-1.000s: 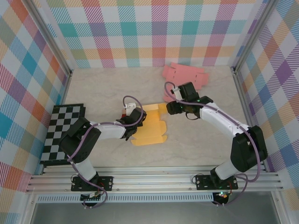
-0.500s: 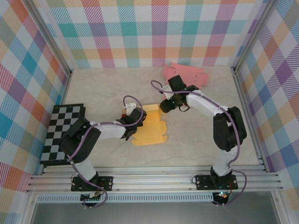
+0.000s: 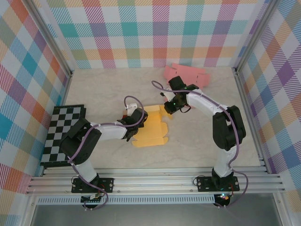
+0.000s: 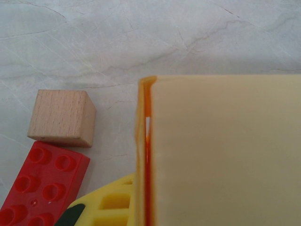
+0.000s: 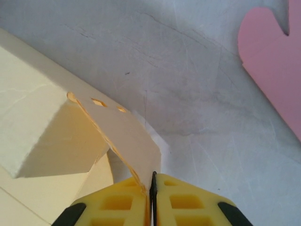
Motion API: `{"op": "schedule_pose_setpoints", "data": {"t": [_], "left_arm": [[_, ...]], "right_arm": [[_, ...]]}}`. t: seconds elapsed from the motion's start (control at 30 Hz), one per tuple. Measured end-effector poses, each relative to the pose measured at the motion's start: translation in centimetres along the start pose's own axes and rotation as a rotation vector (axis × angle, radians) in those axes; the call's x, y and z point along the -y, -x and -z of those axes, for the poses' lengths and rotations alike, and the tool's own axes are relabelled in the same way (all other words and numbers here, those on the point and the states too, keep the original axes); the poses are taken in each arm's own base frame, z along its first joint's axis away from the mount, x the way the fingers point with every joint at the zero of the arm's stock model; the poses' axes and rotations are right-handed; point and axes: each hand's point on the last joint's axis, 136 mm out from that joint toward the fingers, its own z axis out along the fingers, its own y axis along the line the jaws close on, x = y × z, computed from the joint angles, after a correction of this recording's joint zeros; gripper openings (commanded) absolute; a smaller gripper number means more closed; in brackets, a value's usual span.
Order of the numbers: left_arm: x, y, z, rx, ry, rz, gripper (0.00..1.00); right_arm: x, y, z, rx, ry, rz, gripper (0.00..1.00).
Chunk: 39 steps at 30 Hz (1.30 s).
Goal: Fold the paper box
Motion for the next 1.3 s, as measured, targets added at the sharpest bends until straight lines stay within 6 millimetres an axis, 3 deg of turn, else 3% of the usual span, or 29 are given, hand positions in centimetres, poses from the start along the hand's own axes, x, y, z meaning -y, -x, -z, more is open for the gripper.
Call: {"op": "schedule_pose_setpoints", "data": {"t": [0.5,0.7,0.93,0.97,1.07,1.23,1.3], "left_arm": [[0.4,-0.4,0.4,-0.014,0.042,0.045,0.0],[0.2,-0.3,0.4,-0.009,0.055,0.051,0.0],[0.2,-0.3,0.4,-0.009,0.054,0.058,0.0],[0.2,-0.4,0.4,-0.009,0.054,0.058,0.0],[0.2,-0.3,0.4,-0.009,0.053,0.054,0.0],[0.3,-0.3,0.4,-0.008,0.048,0.031,0.0],[0.4,-0.3,0.4,-0.008,0.042,0.013,0.0]], "right_arm": [[-1.7,0.2,0.5,-0.041,0.088,-0.797,0.22],[-2.3,-0.3,0.0,-0.069,0.116,-0.944,0.27],[-2.9,-0.8,1.0,-0.068,0.115,-0.909,0.34],[-2.9,-0.9,1.3,-0.064,0.112,-0.88,0.41],[-2.7,-0.9,2.8,-0.032,0.088,-0.757,0.49],[-2.0,0.4,6.3,0.068,0.04,-0.479,0.49],[-1.6,1.2,7.8,0.121,0.001,-0.289,0.49]]}}
